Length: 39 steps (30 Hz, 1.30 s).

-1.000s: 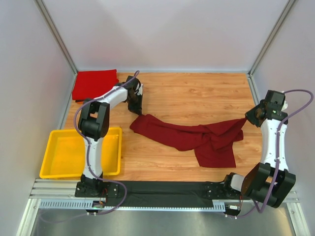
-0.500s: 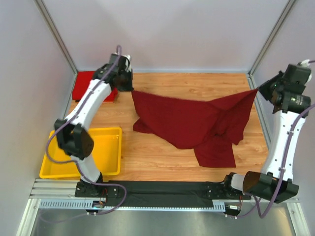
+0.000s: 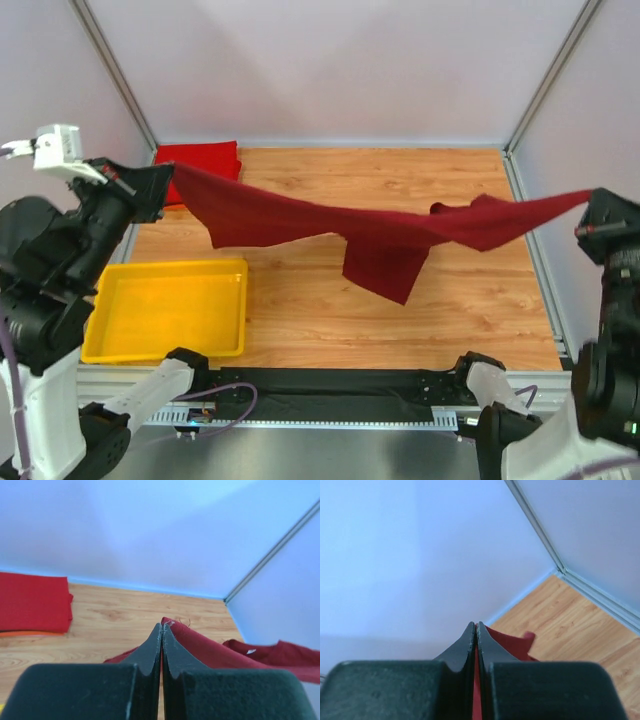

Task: Fold and stack the t-shirts
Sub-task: Flatten the tshirt out

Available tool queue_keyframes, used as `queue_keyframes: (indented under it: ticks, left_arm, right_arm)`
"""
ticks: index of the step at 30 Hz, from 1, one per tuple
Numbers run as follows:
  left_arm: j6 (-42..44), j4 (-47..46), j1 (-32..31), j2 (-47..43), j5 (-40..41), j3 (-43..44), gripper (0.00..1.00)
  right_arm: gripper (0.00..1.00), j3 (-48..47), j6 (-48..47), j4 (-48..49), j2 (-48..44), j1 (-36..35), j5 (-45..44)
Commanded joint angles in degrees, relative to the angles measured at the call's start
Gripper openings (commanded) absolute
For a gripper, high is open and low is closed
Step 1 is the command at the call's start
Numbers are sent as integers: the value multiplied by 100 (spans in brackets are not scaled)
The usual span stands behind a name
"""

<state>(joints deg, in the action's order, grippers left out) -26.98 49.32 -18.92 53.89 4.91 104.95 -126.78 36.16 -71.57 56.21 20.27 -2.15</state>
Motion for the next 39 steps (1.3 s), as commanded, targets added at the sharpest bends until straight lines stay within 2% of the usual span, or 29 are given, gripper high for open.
queue_keyframes:
  ticks: [1,4,7,11,14,15,16,17,20,22,27,30,33,34,39]
  left_arm:
    - [-167,262,28,-168,-393,-53,0]
    - [-132,201,20,-291,-621,-202,0]
    - [-123,8,28,-125,-684,-378,0]
    - [-220,-439,28,567,-570,-615,0]
    - [-237,-712,37,1113,-317,-537,0]
    - [-211,-748,46,1524,-211,-450,0]
    - [-220,-766,98,1754,-166,-179,0]
    - [-237,-792,134,2157,-148,-11,0]
    - [-316,-976,195,2634,-166,517,0]
    - [-308,-1082,204,2706,-130,736,0]
    - [-159,-521,195,2838,528,1317,0]
    - [-193,-633,195,2453,196,838,0]
    - [-360,-1011,195,1846,-234,265,0]
    - [-473,-969,187,1723,-297,28,0]
    - [-571,-328,108,1186,-280,-53,0]
  right_arm:
    - [0,-400,172,-533,-241,-6,-470]
    - [0,-251,312,-376,-425,-6,-707]
    - [0,-40,304,89,-330,-6,-340]
    - [0,451,260,616,258,-6,30]
    - [0,760,251,1434,748,-6,-4]
    - [0,586,242,1496,1047,-6,-48]
    - [0,10,164,1401,1355,-6,-83]
    - [0,-387,120,1209,2028,-14,-75]
    - [0,-1450,-91,1198,2710,3,136]
    - [0,-1761,-144,1189,2992,3,136]
    - [0,-1106,40,1321,2660,3,-83]
    - [0,-674,66,1365,2142,3,-329]
    - [0,-760,302,1155,1772,3,-637]
    - [0,-926,408,1076,1684,3,-663]
    - [0,-1024,585,654,1121,3,-409]
